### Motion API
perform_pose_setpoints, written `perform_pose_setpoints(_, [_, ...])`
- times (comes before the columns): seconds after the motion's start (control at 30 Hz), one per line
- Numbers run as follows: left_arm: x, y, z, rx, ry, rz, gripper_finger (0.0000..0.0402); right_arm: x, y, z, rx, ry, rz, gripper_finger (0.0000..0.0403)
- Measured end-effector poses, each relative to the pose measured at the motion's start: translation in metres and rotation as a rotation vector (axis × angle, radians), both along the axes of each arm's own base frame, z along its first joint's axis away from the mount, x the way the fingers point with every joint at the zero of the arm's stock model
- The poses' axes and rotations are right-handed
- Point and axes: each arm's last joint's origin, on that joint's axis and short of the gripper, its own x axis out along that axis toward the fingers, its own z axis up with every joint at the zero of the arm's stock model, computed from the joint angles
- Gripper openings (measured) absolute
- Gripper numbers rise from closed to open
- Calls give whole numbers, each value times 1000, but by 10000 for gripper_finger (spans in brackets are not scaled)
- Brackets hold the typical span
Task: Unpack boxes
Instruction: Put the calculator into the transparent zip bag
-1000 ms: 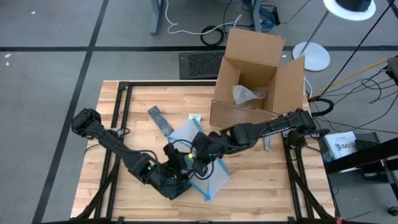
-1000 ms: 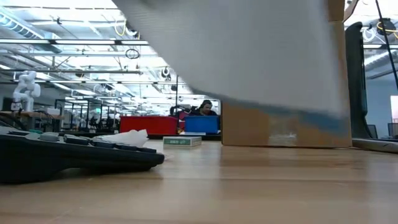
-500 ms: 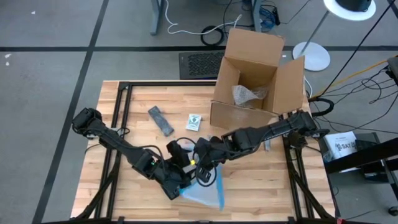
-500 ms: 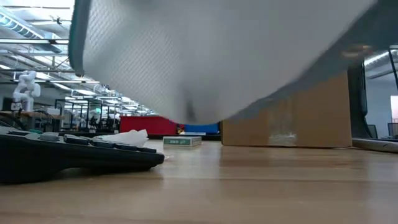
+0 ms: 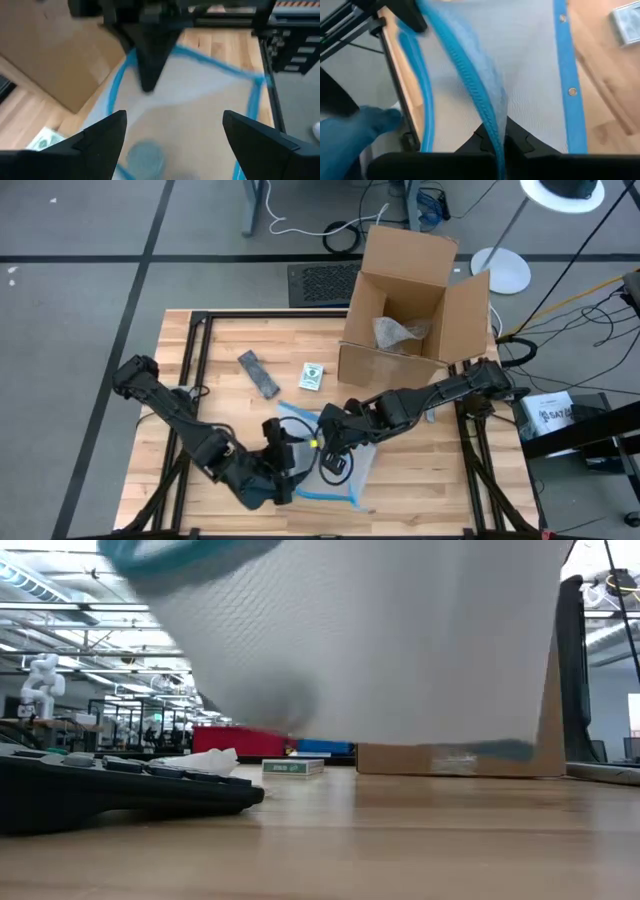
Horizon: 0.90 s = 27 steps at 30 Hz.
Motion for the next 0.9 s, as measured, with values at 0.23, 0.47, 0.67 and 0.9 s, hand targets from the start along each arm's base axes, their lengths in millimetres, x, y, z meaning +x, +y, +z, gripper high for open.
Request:
perform_pose_setpoints(0.23, [-31,-11,-14,-41,200,22,335,-22,2,18,0,6,-13,0])
perform_pose_setpoints(0.47, [-56,-30,-51,-80,284,11,335,-42,-5,42,23,-44,-39,0])
perform_pose_setpoints(0.67, [-73,-51,-117,170,463,-180,335,-52,-3,50,19,-63,-25,0])
perform_pose_setpoints(0.9, [-69,-67,-180,420,564,-237,335,-54,-1,49,10,-47,-17,0])
